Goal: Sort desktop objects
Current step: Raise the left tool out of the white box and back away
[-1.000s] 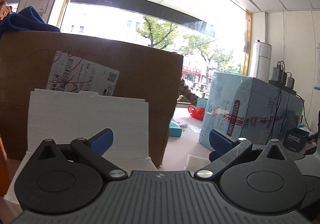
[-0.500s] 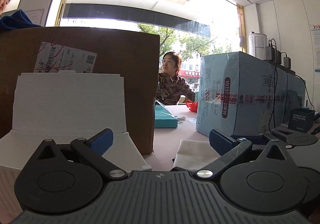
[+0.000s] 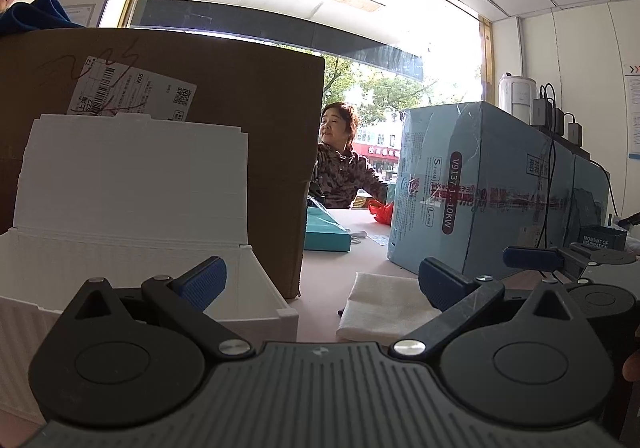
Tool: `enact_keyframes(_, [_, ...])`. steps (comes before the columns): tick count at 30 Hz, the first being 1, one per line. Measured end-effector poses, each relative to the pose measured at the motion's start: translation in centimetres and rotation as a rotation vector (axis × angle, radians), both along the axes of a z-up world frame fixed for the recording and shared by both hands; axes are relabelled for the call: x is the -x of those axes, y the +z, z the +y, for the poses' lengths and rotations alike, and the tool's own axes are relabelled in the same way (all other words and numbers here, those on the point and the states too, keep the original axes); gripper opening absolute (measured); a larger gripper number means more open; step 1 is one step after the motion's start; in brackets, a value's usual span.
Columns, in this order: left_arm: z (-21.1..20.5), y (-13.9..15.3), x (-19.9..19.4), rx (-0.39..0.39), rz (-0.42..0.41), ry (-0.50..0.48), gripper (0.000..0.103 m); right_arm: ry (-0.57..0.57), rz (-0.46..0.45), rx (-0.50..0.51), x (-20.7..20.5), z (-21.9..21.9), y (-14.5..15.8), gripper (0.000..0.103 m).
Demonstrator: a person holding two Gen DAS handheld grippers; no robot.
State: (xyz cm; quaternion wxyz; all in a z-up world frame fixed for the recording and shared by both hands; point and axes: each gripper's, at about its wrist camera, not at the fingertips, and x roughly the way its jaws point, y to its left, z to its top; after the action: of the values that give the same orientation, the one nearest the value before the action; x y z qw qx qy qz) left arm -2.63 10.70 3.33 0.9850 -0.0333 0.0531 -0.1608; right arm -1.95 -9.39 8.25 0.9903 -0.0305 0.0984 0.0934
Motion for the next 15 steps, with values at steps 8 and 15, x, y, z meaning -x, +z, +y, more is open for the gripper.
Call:
enact_keyframes(8, [-0.3, 0.1, 0.0, -0.018, 0.002, 0.013, 0.103, -0.228, -0.031, -0.236, -1.5, -6.2, -0.1, 0.103])
enact_keyframes(15, [-0.2, 0.1, 0.1, -0.019, 0.003, 0.035, 0.103, -0.279, 0.002, -0.2, -2.6, -6.7, -0.8, 0.103])
